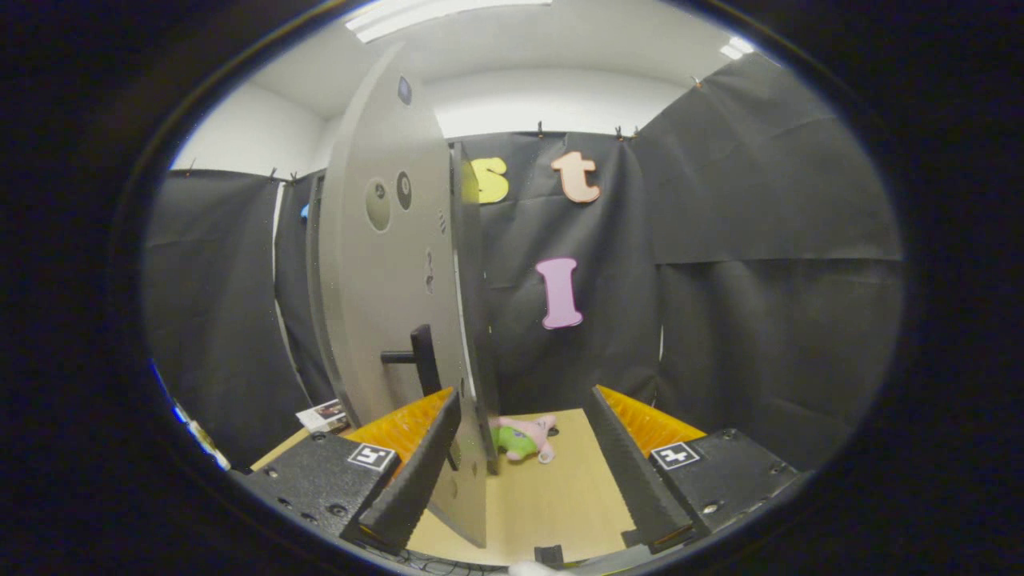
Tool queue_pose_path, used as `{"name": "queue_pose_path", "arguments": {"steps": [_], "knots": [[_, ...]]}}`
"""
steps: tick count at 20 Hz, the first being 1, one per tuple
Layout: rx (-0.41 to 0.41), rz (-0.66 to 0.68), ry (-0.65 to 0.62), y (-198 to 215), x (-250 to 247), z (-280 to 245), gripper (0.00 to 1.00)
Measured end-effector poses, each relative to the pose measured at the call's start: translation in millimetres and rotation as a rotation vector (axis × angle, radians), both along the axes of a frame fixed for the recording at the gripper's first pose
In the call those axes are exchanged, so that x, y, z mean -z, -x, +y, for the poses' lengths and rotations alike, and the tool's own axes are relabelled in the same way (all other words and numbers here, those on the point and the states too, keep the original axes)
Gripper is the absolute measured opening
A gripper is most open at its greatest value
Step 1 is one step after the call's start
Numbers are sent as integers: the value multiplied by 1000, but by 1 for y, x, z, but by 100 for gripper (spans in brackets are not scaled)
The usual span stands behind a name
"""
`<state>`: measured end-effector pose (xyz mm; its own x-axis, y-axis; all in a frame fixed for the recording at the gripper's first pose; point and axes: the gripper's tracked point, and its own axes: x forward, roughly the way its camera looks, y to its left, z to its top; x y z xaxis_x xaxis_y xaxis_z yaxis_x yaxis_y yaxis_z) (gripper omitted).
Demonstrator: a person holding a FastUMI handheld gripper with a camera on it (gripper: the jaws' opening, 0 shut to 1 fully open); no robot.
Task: Open the shoe cabinet door, grab the shoes and put them into the shoe cabinet, then close the shoe cabinet door.
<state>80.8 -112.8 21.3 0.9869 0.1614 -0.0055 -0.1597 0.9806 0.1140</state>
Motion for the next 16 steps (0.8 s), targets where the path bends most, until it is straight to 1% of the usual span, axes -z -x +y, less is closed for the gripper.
{"name": "queue_pose_path", "arguments": {"steps": [2, 6, 11, 14, 16], "knots": [[-70, 9, 6, -12, 2, 7, 100], [-131, -13, 60, -19, -2, 14, 99], [-126, -10, 47, -18, -4, 25, 97], [-139, 15, 23, -10, 0, 52, 97], [-134, 18, 31, -4, -3, 72, 97]]}}
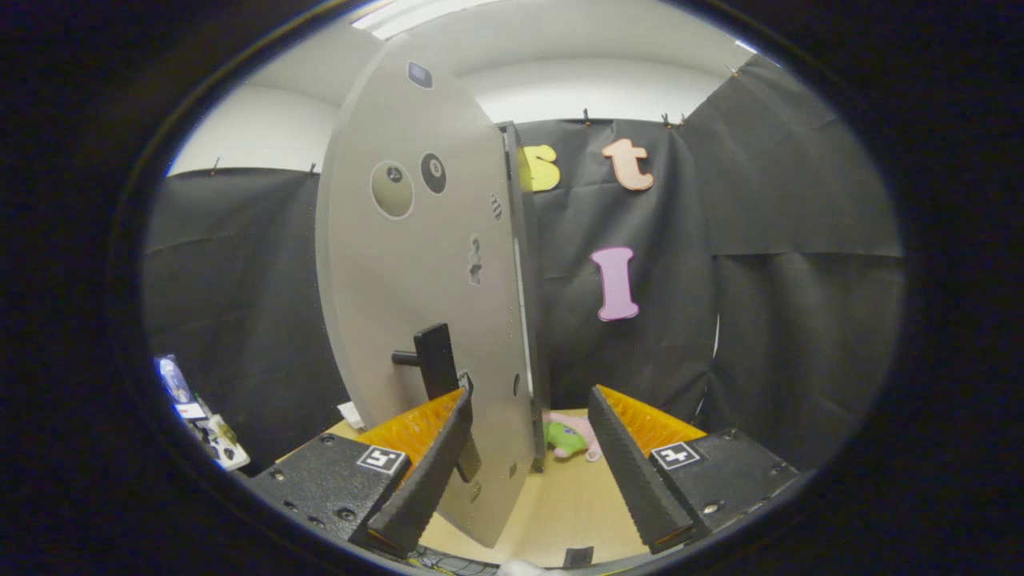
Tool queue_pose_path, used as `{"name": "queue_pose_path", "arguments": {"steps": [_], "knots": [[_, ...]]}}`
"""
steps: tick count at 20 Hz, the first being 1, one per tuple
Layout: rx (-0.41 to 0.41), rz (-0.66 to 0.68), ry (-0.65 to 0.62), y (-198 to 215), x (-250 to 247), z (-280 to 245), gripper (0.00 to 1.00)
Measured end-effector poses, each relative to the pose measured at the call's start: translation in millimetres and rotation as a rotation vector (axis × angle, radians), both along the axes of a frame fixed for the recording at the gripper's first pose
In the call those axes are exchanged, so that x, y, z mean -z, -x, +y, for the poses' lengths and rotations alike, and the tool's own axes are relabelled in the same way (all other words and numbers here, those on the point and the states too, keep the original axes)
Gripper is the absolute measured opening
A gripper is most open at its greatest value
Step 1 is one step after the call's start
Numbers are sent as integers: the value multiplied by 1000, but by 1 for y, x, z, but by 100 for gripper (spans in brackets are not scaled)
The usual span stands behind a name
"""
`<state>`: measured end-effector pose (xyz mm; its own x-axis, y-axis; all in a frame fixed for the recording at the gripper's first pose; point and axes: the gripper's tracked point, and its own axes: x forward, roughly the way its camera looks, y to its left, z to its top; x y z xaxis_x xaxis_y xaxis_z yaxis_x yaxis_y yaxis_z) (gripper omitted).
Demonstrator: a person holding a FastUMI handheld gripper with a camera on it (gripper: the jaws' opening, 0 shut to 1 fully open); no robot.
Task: Open the shoe cabinet door, grab the shoes and put them into the shoe cabinet, then close the shoe cabinet door.
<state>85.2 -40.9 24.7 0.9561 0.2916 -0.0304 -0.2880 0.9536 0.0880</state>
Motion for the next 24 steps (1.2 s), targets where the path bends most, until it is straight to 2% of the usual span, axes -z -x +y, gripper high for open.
{"name": "queue_pose_path", "arguments": {"steps": [5, 9, 14, 18, 24], "knots": [[11, 3, 39, 4, 5, 63, 97], [11, 24, 35, -10, 16, 113, 97], [-78, 27, 24, -38, 14, 185, 97], [-72, 25, 25, -36, 15, 208, 98], [-17, 25, 46, -1, 15, 196, 98]]}}
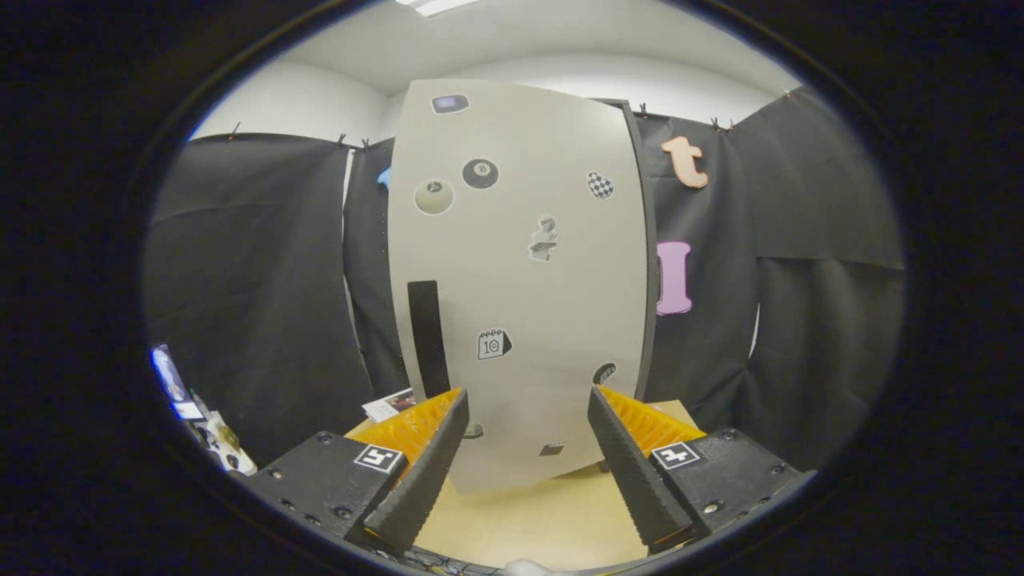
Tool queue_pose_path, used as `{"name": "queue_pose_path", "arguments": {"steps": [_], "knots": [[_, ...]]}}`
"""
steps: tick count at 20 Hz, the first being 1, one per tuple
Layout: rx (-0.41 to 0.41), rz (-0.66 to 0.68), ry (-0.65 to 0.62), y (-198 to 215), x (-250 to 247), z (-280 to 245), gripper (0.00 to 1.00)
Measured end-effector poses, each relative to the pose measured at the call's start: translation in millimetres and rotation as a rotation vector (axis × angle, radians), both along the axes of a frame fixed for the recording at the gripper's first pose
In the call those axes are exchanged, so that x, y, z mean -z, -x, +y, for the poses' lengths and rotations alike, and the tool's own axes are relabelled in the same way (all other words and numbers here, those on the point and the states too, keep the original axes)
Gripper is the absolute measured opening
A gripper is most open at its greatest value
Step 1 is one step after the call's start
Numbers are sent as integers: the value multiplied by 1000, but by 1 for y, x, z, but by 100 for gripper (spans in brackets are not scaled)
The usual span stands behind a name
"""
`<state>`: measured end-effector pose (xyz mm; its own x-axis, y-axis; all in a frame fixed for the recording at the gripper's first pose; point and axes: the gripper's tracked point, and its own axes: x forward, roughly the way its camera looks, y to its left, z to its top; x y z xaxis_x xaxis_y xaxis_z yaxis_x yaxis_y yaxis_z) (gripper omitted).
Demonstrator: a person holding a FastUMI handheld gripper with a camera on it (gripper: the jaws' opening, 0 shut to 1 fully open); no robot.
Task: Open the shoe cabinet door, grab the shoes and put them into the shoe cabinet, then close the shoe cabinet door.
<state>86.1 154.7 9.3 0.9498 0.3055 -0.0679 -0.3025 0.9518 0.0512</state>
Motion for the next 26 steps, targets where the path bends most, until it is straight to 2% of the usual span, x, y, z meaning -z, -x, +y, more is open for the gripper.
{"name": "queue_pose_path", "arguments": {"steps": [3, 6, 10, 18, 26], "knots": [[48, 1, 22, 31, 1, -18, 98], [146, -43, 56, 63, -8, -47, 98], [224, -67, 46, 87, -16, -63, 98], [262, -69, 33, 109, -13, -78, 98], [230, -72, 36, 113, -10, -66, 98]]}}
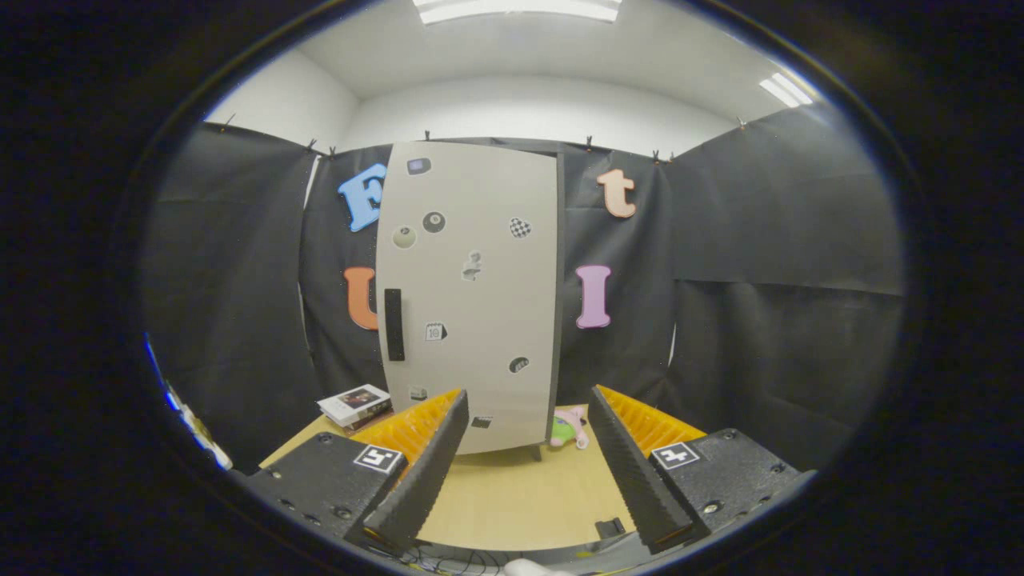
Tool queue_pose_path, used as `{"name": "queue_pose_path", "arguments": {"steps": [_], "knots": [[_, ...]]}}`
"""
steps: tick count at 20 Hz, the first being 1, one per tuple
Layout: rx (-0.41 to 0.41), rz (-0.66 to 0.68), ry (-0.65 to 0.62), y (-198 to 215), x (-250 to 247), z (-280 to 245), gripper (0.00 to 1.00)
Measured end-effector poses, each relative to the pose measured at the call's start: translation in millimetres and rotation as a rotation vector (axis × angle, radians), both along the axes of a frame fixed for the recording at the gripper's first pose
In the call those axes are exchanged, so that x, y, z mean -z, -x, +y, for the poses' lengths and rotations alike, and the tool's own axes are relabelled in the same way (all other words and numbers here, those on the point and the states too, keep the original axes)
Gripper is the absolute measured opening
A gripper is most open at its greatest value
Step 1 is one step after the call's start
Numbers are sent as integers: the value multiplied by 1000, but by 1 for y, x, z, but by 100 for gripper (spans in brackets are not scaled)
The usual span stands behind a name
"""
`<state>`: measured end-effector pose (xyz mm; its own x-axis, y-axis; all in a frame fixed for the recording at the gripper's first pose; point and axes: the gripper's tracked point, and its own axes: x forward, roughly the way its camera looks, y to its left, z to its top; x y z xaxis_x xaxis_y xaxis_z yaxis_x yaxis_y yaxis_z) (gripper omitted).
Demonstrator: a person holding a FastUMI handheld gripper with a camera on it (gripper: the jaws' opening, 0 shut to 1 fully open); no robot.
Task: Open the shoe cabinet door, grab the shoes and put them into the shoe cabinet, then close the shoe cabinet door.
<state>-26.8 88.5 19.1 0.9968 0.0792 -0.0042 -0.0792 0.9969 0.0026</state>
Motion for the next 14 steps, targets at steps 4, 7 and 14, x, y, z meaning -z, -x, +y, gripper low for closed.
{"name": "queue_pose_path", "arguments": {"steps": [4, 7, 14], "knots": [[-17, -6, -1, 1, 0, 8, 98], [-28, -9, -2, 2, 0, 14, 98], [-45, -3, -1, 1, 3, 24, 98]]}}
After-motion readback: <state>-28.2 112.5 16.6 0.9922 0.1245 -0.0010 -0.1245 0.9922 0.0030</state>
